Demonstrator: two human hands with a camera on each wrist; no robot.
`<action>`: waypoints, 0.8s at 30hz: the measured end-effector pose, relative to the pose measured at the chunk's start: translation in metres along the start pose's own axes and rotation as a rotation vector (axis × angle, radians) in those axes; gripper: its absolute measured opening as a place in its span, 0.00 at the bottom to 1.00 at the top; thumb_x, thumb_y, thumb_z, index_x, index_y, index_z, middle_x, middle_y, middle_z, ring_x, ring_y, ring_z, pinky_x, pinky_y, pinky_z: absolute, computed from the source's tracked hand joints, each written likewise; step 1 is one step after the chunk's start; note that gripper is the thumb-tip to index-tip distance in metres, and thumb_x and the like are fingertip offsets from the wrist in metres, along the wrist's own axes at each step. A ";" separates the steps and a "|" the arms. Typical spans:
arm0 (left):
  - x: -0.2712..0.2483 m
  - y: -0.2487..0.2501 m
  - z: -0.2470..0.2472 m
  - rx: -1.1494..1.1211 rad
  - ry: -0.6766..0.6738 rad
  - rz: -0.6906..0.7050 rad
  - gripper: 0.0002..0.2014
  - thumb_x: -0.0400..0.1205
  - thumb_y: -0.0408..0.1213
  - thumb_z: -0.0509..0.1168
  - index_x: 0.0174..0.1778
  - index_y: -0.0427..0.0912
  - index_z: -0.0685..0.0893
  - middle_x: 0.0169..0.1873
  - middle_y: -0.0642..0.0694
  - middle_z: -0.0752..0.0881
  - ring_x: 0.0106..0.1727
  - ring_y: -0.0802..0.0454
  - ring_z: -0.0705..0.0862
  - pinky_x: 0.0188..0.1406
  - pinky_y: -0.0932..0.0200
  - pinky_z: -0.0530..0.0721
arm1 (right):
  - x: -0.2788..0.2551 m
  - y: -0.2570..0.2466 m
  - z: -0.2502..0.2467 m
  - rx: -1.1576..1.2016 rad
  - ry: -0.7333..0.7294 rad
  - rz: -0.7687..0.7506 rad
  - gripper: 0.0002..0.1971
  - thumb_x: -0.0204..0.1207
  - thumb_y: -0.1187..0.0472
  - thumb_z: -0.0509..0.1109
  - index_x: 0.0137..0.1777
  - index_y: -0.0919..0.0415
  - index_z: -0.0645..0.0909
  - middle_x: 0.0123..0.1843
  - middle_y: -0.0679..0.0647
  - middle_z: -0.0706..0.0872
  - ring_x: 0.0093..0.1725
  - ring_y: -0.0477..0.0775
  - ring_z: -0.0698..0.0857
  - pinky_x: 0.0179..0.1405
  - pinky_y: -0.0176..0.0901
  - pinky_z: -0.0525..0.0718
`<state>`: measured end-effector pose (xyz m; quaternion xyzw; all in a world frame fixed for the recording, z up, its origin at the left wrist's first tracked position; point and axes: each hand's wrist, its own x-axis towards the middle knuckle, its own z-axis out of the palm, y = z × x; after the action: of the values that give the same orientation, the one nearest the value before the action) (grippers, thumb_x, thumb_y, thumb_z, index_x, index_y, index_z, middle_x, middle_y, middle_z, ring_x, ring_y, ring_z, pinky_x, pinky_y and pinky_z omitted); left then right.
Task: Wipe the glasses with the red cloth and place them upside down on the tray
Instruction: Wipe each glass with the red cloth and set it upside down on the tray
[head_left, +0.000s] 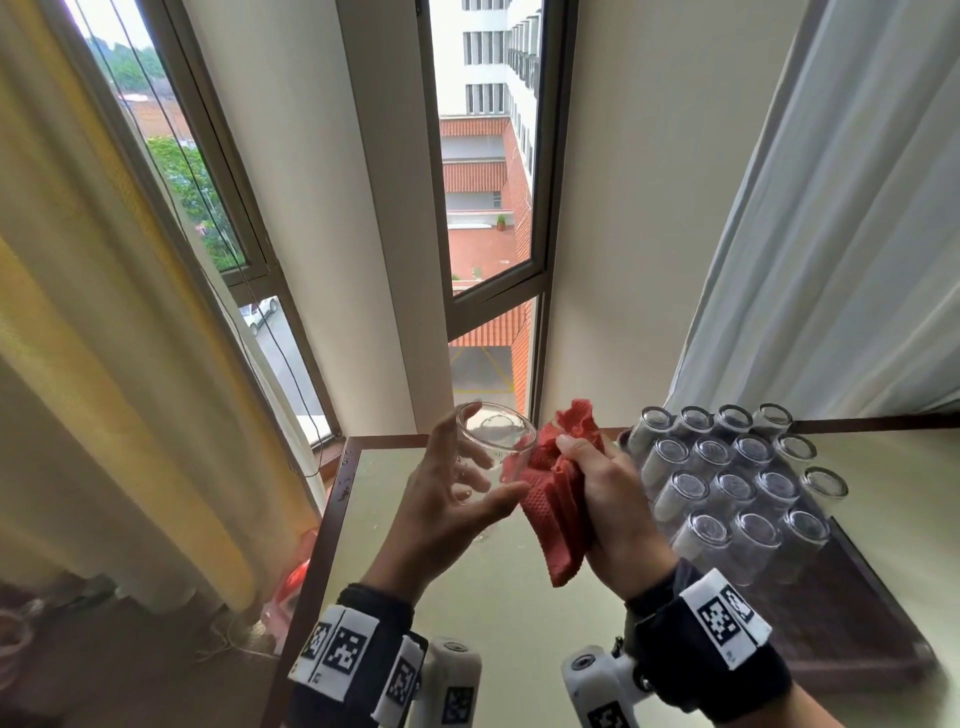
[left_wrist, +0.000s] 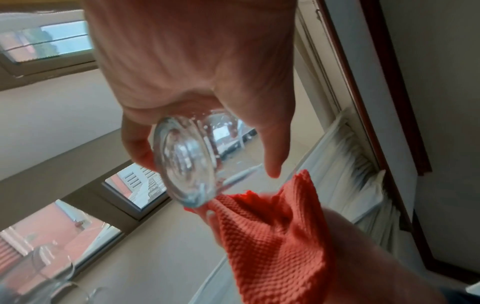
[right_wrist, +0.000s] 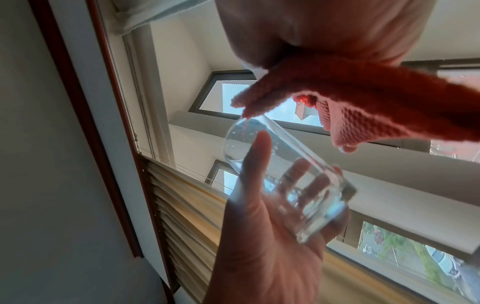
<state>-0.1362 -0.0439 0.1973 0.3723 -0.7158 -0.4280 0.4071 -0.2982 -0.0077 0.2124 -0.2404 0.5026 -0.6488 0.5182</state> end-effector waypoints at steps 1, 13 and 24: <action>-0.001 0.001 -0.001 0.012 -0.022 -0.004 0.41 0.67 0.62 0.78 0.69 0.67 0.61 0.53 0.47 0.82 0.43 0.60 0.86 0.47 0.51 0.91 | 0.001 -0.003 -0.001 0.005 -0.007 -0.019 0.10 0.84 0.65 0.63 0.60 0.66 0.82 0.54 0.73 0.88 0.54 0.73 0.89 0.61 0.66 0.86; -0.009 0.027 -0.008 0.251 -0.169 0.025 0.30 0.67 0.46 0.83 0.55 0.60 0.70 0.44 0.51 0.88 0.37 0.49 0.87 0.37 0.62 0.87 | -0.010 -0.020 0.010 -0.493 -0.463 -0.307 0.31 0.75 0.49 0.62 0.80 0.48 0.65 0.65 0.40 0.78 0.58 0.32 0.82 0.56 0.25 0.80; -0.014 0.031 -0.016 -0.193 -0.106 -0.098 0.34 0.61 0.42 0.85 0.60 0.44 0.79 0.40 0.33 0.91 0.38 0.37 0.91 0.43 0.40 0.91 | -0.015 -0.021 0.016 -0.725 -0.542 -0.547 0.34 0.76 0.54 0.68 0.83 0.54 0.66 0.77 0.47 0.74 0.73 0.43 0.77 0.67 0.25 0.74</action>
<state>-0.1223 -0.0257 0.2274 0.3430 -0.6728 -0.5335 0.3810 -0.2887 -0.0013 0.2403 -0.6857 0.4617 -0.4596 0.3247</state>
